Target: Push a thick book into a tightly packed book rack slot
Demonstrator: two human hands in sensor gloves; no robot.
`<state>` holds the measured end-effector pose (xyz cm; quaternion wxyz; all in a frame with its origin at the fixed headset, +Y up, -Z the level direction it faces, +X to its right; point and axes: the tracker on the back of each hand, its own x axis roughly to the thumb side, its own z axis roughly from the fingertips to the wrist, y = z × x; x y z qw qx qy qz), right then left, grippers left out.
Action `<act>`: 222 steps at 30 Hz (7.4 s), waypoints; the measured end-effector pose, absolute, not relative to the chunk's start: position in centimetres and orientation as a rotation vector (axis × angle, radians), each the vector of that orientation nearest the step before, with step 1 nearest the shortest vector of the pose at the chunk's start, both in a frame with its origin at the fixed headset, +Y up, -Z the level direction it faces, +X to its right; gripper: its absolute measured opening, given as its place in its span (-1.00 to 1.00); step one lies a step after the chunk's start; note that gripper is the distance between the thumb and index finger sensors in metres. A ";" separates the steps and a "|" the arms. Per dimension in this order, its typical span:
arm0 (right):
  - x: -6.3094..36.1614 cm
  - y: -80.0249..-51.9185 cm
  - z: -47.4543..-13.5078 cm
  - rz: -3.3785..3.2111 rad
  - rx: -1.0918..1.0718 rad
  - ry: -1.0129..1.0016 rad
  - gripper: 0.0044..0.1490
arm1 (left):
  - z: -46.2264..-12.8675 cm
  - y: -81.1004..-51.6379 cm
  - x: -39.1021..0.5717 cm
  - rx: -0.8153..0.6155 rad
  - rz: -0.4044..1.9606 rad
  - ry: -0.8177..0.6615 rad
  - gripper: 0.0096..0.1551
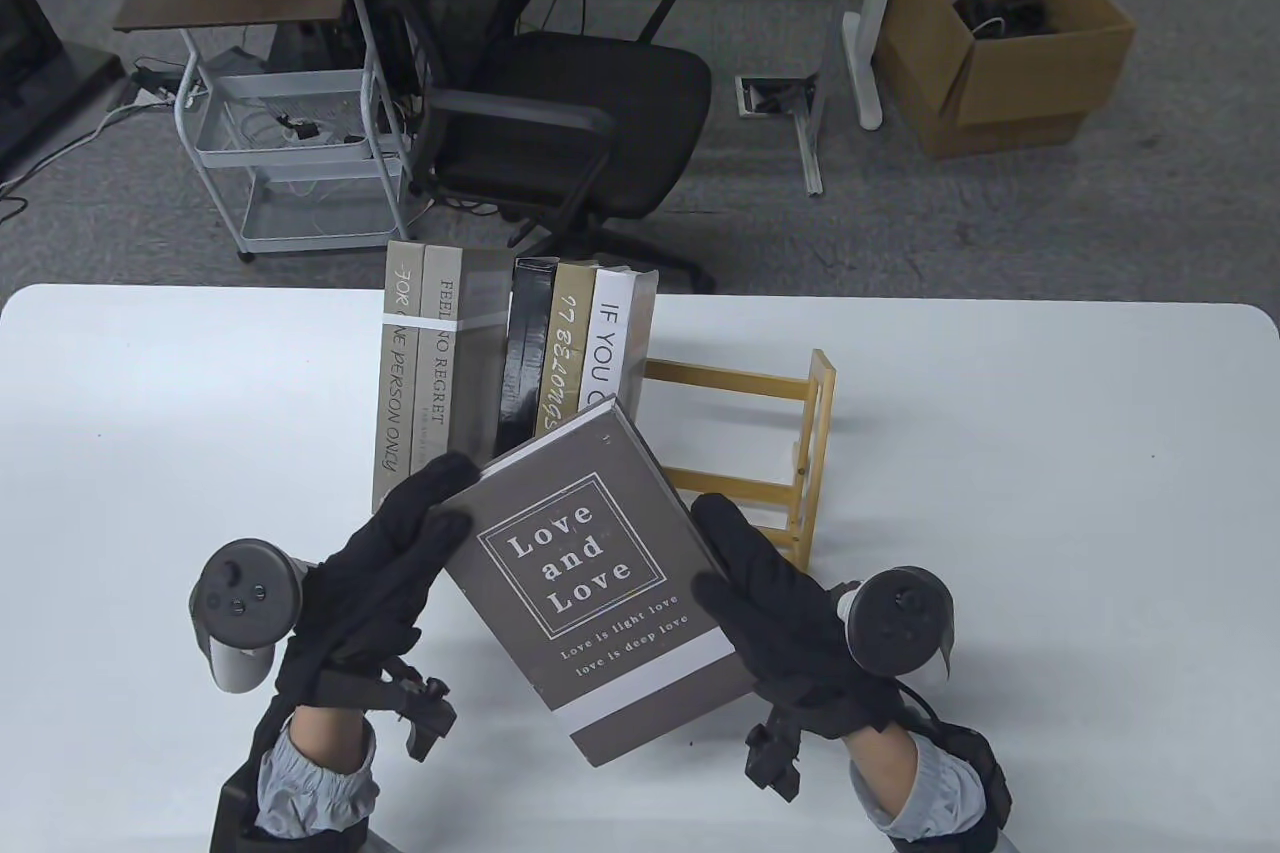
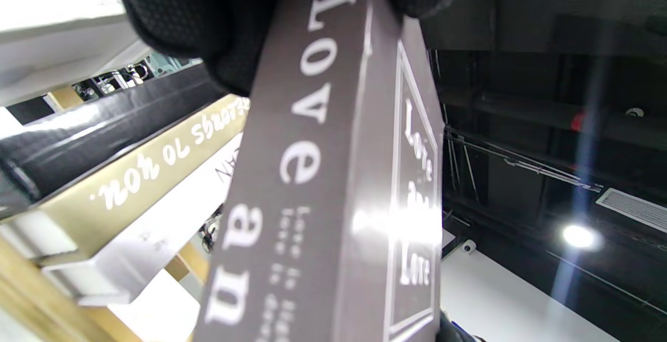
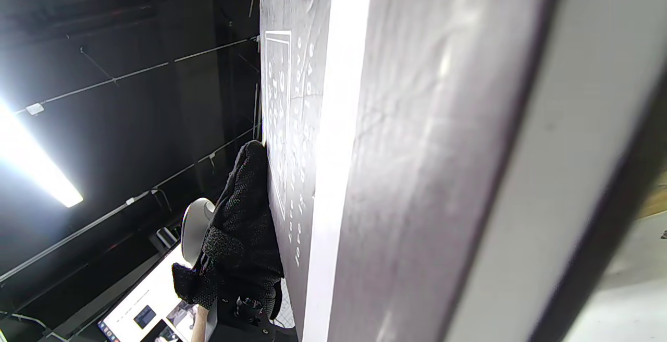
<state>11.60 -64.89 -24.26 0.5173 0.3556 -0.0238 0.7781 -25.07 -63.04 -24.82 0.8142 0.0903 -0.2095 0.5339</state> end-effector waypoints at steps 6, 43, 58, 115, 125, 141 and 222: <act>11.7 -64.9 -24.2 1.906 0.855 -0.074 -0.15 | -24.7 -63.1 -24.8 0.245 1.140 -0.437 -0.41; 12.0 -64.8 -24.1 2.677 0.768 0.084 0.02 | -18.8 -46.3 -20.6 1.167 0.315 0.052 -0.43; 11.6 -65.1 -24.2 2.676 0.795 0.113 0.02 | -25.9 -44.0 -18.5 1.098 0.113 0.145 -0.41; 11.3 -65.3 -24.5 2.660 0.791 0.151 0.02 | -34.9 -54.8 -19.1 0.594 0.035 0.085 -0.40; 11.3 -65.2 -24.3 2.657 0.801 0.132 0.02 | -36.0 -55.3 -18.9 0.487 0.102 0.023 -0.32; 11.2 -65.3 -24.2 2.660 0.806 0.133 0.02 | -37.3 -55.3 -18.8 0.276 0.106 -0.057 -0.36; 10.0 -65.4 -23.6 2.658 0.863 0.151 0.01 | -31.1 -56.7 -17.6 0.244 0.159 0.004 -0.13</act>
